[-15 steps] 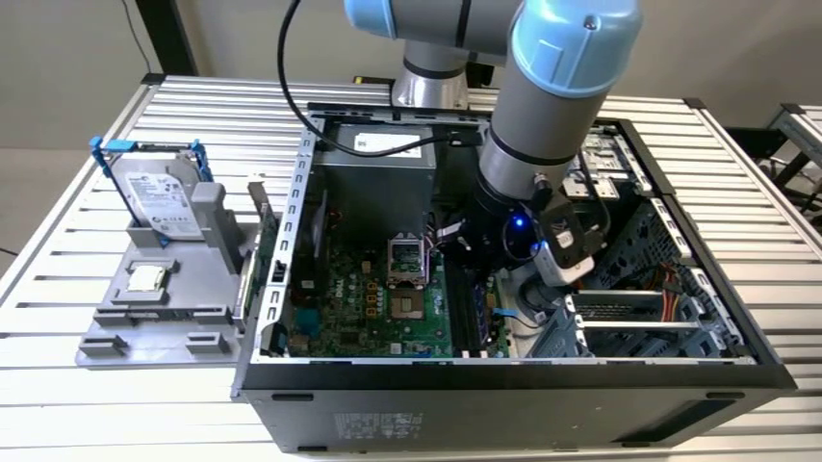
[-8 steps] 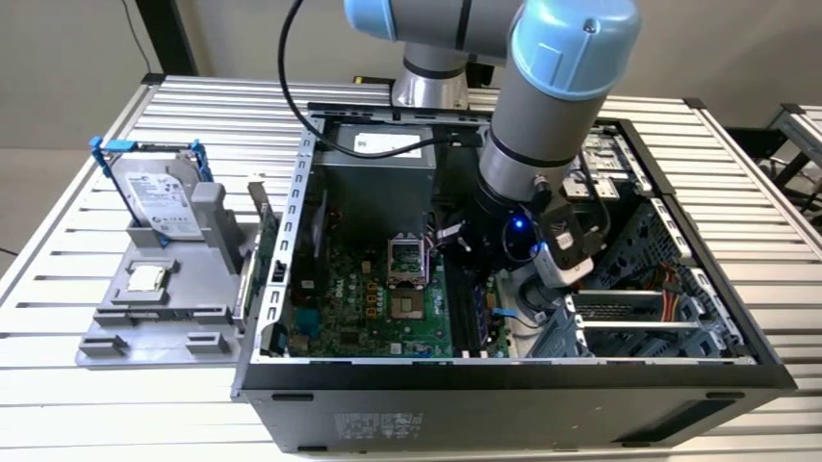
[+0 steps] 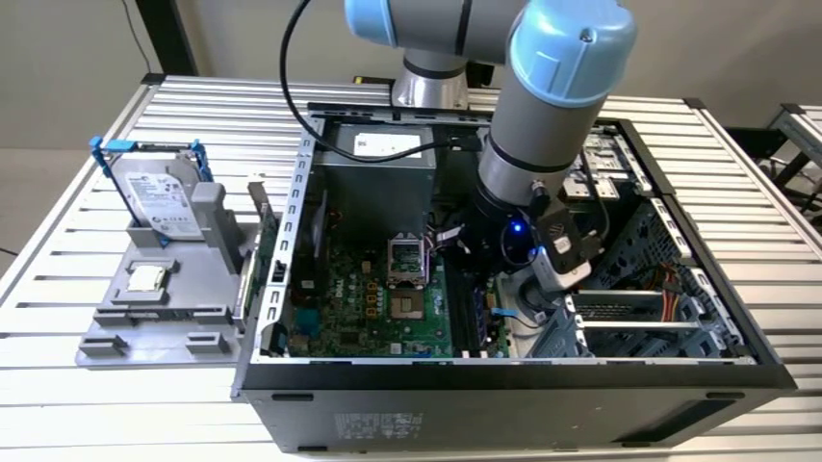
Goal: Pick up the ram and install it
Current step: 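Insert the ram into the slot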
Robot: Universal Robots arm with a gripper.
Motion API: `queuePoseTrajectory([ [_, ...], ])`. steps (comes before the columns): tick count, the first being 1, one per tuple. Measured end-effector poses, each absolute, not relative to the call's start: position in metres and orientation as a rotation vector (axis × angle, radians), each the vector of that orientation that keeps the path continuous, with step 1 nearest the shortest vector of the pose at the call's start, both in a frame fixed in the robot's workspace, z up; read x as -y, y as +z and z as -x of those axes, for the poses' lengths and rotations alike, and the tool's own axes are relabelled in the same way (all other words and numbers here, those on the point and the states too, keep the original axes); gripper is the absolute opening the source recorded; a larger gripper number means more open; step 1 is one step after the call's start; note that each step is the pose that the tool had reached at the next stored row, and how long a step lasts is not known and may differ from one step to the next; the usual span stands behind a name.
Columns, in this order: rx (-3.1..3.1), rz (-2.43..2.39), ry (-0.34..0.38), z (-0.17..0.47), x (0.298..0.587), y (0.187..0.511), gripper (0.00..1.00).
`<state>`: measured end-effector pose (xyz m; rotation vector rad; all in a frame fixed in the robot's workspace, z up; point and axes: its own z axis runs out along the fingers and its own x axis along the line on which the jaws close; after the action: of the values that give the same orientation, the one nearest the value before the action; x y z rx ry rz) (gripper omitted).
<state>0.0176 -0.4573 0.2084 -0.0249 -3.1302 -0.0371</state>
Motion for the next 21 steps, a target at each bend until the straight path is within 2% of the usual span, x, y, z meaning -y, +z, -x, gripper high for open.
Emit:
queuePoseTrajectory([
  [10,3.122,0.025,-0.037,-0.018,0.457,0.208,0.00],
  [11,3.121,0.025,-0.038,-0.018,0.457,0.208,1.00],
  [16,3.118,0.025,-0.037,-0.018,0.457,0.209,1.00],
  [21,3.118,0.030,-0.039,-0.018,0.457,0.229,1.00],
])
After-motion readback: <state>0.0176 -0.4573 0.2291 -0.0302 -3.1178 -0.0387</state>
